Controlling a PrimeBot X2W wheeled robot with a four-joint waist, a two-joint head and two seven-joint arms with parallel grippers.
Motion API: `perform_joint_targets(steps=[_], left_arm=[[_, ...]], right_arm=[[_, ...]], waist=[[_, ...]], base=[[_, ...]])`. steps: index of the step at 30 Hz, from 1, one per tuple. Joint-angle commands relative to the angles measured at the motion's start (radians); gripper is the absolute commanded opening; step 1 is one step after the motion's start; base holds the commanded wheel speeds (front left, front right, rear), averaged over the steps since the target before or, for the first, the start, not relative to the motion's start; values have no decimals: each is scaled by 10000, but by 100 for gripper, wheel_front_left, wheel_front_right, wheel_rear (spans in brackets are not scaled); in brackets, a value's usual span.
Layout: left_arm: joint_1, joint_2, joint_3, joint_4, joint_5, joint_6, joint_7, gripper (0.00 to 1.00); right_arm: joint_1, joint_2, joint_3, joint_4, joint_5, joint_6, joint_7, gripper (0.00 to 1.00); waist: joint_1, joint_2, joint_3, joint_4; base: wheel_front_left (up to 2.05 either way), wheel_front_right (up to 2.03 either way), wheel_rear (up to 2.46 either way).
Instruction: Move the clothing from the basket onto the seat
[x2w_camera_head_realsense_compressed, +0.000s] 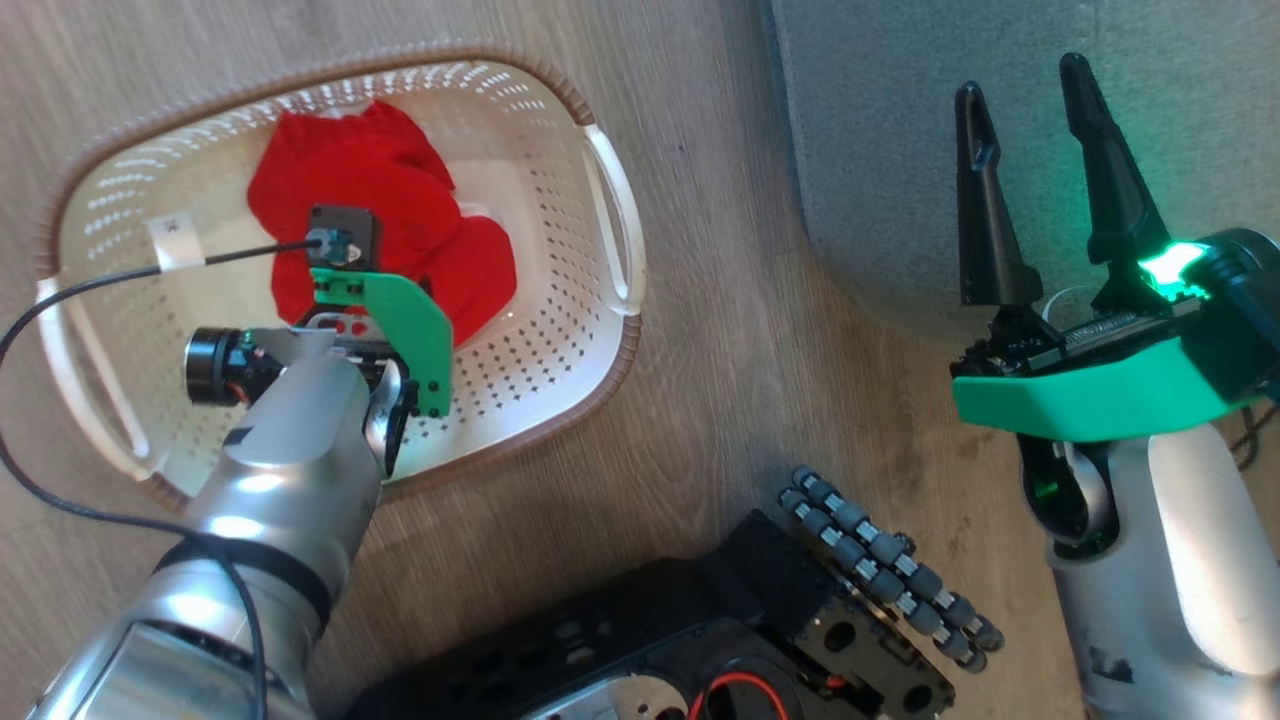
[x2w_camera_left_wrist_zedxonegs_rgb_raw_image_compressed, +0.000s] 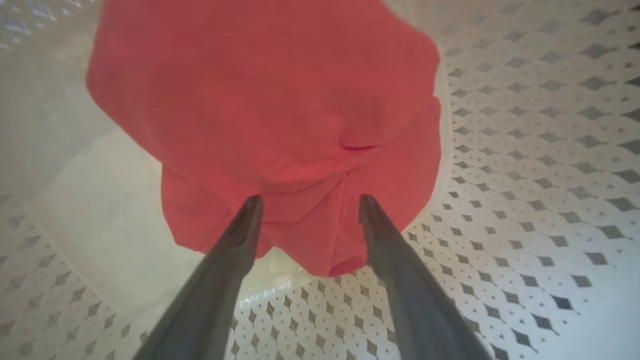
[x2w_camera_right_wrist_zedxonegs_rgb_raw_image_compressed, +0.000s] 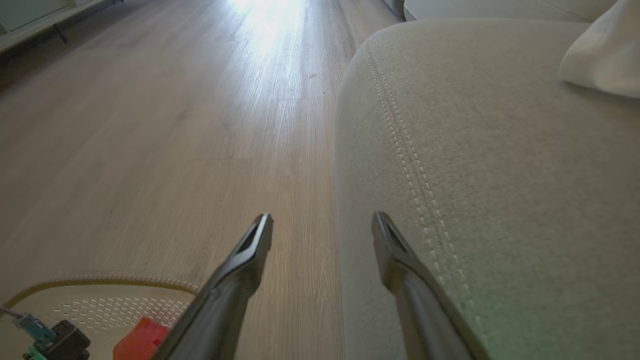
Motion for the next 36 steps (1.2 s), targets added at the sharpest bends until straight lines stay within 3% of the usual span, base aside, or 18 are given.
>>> perform_joint_targets(steps=[1, 4, 11, 16, 26, 27, 28, 30, 36], left_arm=[[2, 43, 218, 23, -117, 132, 104, 100], [-213, 43, 324, 194, -303, 474, 175, 100], [-667, 43, 233, 310, -582, 598, 304, 100], [-945, 43, 333, 376, -977, 991, 485, 100], [-1224, 43, -114, 428, -1040, 823, 977, 100], [-1243, 43, -122, 432, -1076, 804, 992, 75], [-1262, 43, -133, 435, -1105, 787, 999, 41], [-1273, 43, -177, 442, -1136, 741, 1008, 0], [-1215, 67, -289, 461, -1152, 663, 1032, 0]], right_arm=[[376, 50, 120, -365, 70, -2, -63, 100], [433, 71, 119, -438, 80, -2, -63, 100], [537, 110, 147, -576, 102, -2, -63, 100], [613, 128, 168, -713, 94, -2, -63, 100], [606, 164, 232, -801, 91, -2, -63, 100], [609, 171, 209, -813, 84, -2, -63, 100], [611, 182, 180, -829, 81, -2, -63, 100], [611, 205, 144, -849, 77, -2, -63, 100], [509, 248, 60, -784, 36, -2, -63, 100]], waist=[[-1, 1, 216, -129], [-1, 1, 318, -131], [-1, 1, 555, -118], [-1, 1, 720, -98], [-1, 1, 868, -85], [-1, 1, 882, -76], [-1, 1, 896, -68], [-1, 1, 911, -60], [-1, 1, 857, -36]], base=[[0, 0, 0], [0, 0, 0], [0, 0, 0], [0, 0, 0], [0, 0, 0], [0, 0, 0], [0, 0, 0], [0, 0, 0], [0, 0, 0]])
